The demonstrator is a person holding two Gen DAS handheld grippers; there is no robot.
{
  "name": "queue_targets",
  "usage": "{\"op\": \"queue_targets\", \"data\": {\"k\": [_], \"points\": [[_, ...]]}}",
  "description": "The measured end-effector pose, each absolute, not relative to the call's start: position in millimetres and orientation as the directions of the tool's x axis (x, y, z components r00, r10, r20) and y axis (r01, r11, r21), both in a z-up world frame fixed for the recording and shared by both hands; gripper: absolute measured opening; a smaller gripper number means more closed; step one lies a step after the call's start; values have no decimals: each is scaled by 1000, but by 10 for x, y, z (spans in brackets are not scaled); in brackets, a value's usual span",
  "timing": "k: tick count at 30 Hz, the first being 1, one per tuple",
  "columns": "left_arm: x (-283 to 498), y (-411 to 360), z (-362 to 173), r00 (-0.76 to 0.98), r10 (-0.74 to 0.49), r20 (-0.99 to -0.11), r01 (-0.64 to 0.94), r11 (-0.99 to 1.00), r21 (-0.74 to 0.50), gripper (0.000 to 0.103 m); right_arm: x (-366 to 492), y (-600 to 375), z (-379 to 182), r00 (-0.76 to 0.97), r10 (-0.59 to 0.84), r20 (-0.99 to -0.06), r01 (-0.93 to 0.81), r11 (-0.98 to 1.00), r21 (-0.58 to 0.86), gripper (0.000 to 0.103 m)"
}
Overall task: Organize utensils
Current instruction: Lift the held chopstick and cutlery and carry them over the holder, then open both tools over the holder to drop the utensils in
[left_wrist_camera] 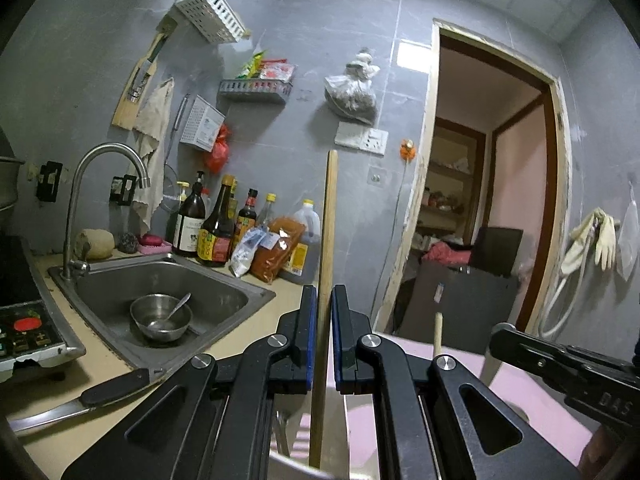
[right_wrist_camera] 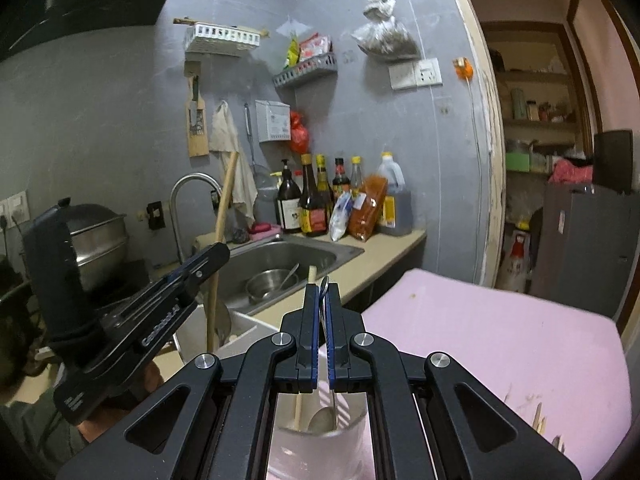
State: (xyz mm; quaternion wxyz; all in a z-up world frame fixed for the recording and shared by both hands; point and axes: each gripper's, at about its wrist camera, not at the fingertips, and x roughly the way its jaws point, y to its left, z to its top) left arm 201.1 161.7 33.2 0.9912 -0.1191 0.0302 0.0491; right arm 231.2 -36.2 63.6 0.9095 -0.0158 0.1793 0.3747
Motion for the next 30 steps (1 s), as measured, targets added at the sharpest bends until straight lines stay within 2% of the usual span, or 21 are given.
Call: {"op": "queue_targets", "data": {"k": [4,13,15,17,19,22,24,30], "points": [[2004,1585,283,989,76,-125,-103,968,-227,6,2345,-404,567,641,680,-355,-682,717,143,3],[1915,1523,246,981,8,-195,-55,970,-235,9,2278,-496,591,653,686,-323,-682,717,143,8],[1884,1508,263,980,-4,-198,-44,969,-241,20,2246,-539,613,666,681,-303,-677,723,137,19],[1857,1483,290,980,-15,-197,-34,969,-246,24,2213,-592,645,682,674,-284,-670,731,129,21],[1833,1444,331,980,-24,-196,-25,969,-246,25,2180,-663,686,707,656,-265,-654,749,108,23],[1804,1358,403,980,-43,-194,-6,969,-247,30,2115,-806,749,745,628,-225,-627,774,87,36],[1779,1290,453,980,-58,-189,9,968,-249,41,2077,-922,788,767,611,-196,-608,790,82,48],[1699,1020,623,980,-101,-170,58,968,-244,63,1941,-1331,912,835,537,-119,-532,844,70,69]]}}
